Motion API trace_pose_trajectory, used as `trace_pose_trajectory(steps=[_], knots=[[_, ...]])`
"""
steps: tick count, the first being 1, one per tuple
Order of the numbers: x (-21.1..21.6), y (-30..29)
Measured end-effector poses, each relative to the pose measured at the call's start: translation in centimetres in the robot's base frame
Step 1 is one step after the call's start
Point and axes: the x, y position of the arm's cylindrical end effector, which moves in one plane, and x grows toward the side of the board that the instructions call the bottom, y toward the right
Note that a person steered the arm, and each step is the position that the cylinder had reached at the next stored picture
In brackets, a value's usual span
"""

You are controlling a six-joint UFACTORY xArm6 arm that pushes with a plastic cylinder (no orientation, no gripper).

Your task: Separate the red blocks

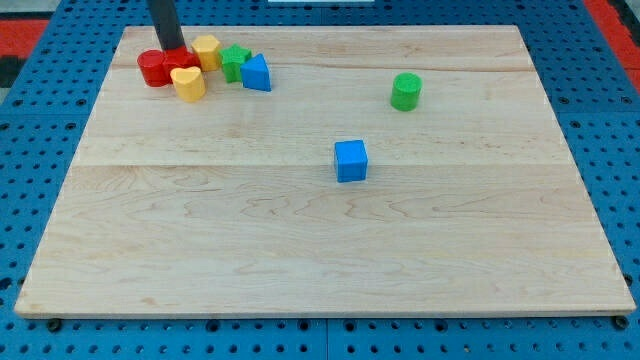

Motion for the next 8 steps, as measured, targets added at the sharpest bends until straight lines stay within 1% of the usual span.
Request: trace_pose_trajectory(steps=[1, 2, 3, 4, 5, 6, 7, 8], knots=[[1.2, -0.8], [4.0, -3.1], [4.6, -2.6], [3.1, -2.6], [2.3, -0.8], [3.5, 4.0], [6.2, 4.8], [8.3, 4.1]])
